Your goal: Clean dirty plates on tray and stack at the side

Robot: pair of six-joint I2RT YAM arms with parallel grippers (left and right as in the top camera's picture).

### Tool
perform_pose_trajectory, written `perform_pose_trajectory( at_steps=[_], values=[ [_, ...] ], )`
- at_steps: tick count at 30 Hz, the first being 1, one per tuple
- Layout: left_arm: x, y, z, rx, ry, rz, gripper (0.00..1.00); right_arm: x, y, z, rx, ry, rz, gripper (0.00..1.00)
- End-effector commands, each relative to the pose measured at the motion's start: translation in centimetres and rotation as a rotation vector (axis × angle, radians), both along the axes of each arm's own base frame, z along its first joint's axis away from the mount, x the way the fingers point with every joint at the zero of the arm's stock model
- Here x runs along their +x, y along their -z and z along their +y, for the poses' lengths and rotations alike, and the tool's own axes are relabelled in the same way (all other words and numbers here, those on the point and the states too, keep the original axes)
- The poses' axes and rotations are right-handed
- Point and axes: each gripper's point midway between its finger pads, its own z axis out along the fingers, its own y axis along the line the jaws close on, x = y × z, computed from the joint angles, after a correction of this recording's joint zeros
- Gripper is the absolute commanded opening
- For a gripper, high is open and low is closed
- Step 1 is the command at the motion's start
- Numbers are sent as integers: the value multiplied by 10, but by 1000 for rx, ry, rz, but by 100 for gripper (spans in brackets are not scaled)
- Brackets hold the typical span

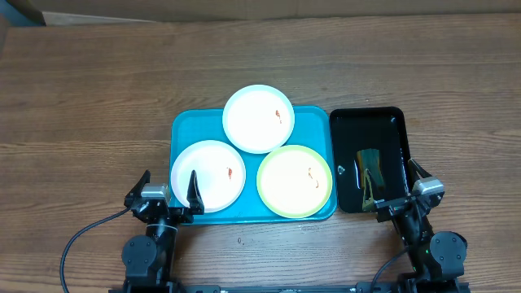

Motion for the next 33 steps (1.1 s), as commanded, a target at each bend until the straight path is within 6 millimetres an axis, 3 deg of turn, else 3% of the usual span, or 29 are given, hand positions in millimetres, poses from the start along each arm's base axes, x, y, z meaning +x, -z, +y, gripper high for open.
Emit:
perform_pose_trajectory(
  at_steps=[1, 18, 22, 23, 27, 33],
  values=[
    [0, 2, 0, 27, 0, 2, 100, 1, 4, 0, 5, 4, 9, 100],
    [-1, -5, -3, 5, 19, -11, 100, 1, 4, 0, 5, 4, 9, 100],
    [-8, -38, -8, -30, 45, -42, 100, 1, 4, 0, 5, 4, 9, 100],
    [-14, -59, -8, -30, 43, -51, 100, 1, 4, 0, 5, 4, 9, 100],
    [-23, -103, -7, -31, 44, -64, 100, 1, 4, 0, 5, 4, 9, 100],
    [-22, -138, -23, -72, 123, 209, 100, 1, 4, 0, 5, 4, 9, 100]
  ],
)
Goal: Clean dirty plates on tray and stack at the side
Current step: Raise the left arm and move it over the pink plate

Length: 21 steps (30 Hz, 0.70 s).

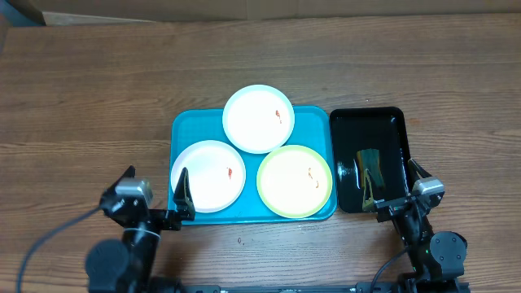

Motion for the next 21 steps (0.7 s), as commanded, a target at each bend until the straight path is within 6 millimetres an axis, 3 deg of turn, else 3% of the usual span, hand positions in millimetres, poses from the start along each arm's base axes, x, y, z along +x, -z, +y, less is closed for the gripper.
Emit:
perform_pose_trajectory(
  at_steps=[1, 7, 10, 14, 21],
  values=[
    [10, -30, -14, -38, 71, 171, 100, 1, 4, 0, 6, 4, 8, 100],
    [48, -62, -17, -43, 81, 339, 100, 1, 4, 0, 6, 4, 8, 100],
    [60, -58, -39, -90, 200, 407, 100, 1, 4, 0, 6, 4, 8, 100],
    [68, -26, -61, -186, 310, 567, 100, 1, 4, 0, 6, 4, 9, 100],
    [66, 56, -45, -159, 123, 931, 100, 1, 4, 0, 6, 4, 8, 100]
  ],
)
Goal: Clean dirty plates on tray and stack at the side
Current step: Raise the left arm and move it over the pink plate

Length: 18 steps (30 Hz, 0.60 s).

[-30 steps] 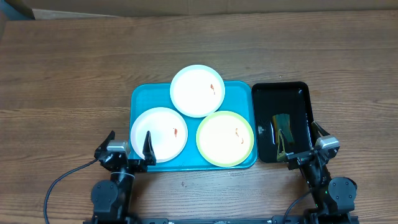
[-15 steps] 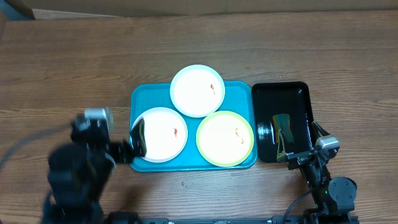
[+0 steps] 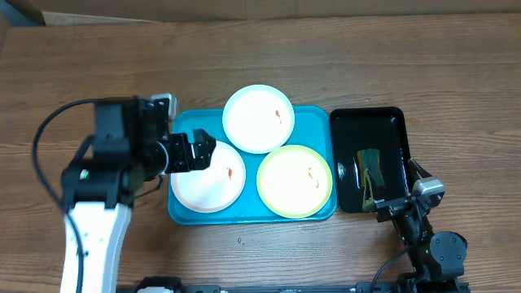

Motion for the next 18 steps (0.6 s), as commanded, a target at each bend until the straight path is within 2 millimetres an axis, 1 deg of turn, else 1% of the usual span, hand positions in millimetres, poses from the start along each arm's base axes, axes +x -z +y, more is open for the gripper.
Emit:
perform_pose_trajectory(
  at_steps=[1, 3, 5, 10, 12, 14, 16, 17, 18],
  values=[
    [1, 27, 4, 87, -55, 122, 100, 1, 4, 0, 5, 4, 9, 100],
    [2, 40, 3, 141, -47, 162, 100, 1, 4, 0, 5, 4, 9, 100],
    [6, 46, -2, 157, -30, 170, 100, 1, 4, 0, 6, 4, 9, 100],
    [22, 56, -16, 126, 2, 167, 100, 1, 4, 0, 5, 4, 9, 100],
    [24, 61, -22, 85, -27, 200, 98, 1, 4, 0, 5, 4, 9, 100],
    [26, 68, -22, 81, -63, 229, 97, 1, 4, 0, 5, 4, 9, 100],
    [27, 74, -20, 114, -84, 244, 95, 1, 4, 0, 5, 4, 9, 100],
    [28, 77, -18, 137, -99, 249, 95, 1, 4, 0, 5, 4, 9, 100],
    [29, 81, -16, 167, -119, 254, 98, 1, 4, 0, 5, 4, 9, 100]
  ],
)
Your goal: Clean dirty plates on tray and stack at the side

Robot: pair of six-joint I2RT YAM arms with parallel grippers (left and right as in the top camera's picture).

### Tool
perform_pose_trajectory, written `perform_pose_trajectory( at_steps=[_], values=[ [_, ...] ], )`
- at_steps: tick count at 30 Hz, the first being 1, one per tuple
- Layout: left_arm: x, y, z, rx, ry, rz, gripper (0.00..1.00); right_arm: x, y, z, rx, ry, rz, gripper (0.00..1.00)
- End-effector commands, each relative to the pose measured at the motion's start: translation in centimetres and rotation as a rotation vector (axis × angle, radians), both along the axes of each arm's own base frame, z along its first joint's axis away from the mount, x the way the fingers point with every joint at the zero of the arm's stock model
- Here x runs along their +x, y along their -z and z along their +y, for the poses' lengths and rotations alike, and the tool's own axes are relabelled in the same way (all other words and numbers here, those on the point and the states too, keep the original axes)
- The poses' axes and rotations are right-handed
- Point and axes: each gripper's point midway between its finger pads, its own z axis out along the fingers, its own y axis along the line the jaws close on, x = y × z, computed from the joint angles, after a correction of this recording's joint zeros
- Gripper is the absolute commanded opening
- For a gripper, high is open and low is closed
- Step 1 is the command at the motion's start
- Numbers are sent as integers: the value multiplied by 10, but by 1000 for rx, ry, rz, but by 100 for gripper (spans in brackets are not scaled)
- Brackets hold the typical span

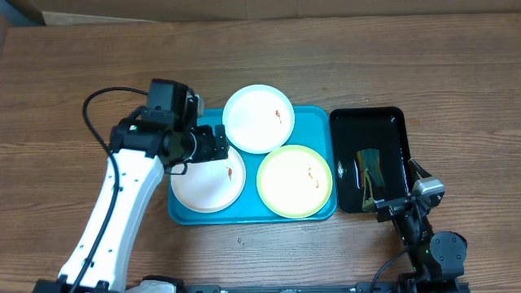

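Observation:
Three dirty plates lie on the teal tray [314, 122]: a white plate [259, 118] at the back, a second white plate [203, 185] at the front left, and a green-rimmed plate [295, 181] at the front right. Each carries a small red-orange smear. My left gripper [218, 145] hovers over the back edge of the front-left plate, its fingers apart with nothing between them. My right gripper [392, 189] rests open at the front edge of the black tray [366, 126], where a dark sponge [370, 169] lies.
The left arm [122, 203] stretches from the table's front edge up along the teal tray's left side. Bare wooden table [81, 65] surrounds both trays. A cable loops off the left arm near the tray's back left corner.
My left gripper has shifted a little right and toward the back, from the left plate's left rim to its back edge near the rear plate. The plates and the right arm are unmoved.
Both grippers first rested open at the table's front edge. The left arm then pulled slightly left, later stood raised over the tray's left side, and now reaches over the front-left plate. The plates, the sponge and the right arm have stayed put.

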Motion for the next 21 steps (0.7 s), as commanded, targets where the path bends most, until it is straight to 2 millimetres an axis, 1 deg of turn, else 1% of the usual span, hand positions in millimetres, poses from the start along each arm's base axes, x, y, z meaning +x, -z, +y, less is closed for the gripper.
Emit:
perform_pose_trajectory(
  at_steps=[1, 3, 9, 15, 21],
  values=[
    [5, 9, 3, 88, -76, 17, 100, 1, 4, 0, 6, 4, 8, 100],
    [6, 15, 1, 127, -63, 19, 100, 1, 4, 0, 5, 4, 8, 100],
    [11, 26, -16, 176, -6, 11, 100, 1, 4, 0, 5, 4, 8, 100],
    [19, 25, -23, 163, 2, -27, 100, 1, 4, 0, 5, 4, 8, 100],
    [20, 24, -23, 162, 2, -29, 100, 1, 4, 0, 5, 4, 8, 100]
  ],
)
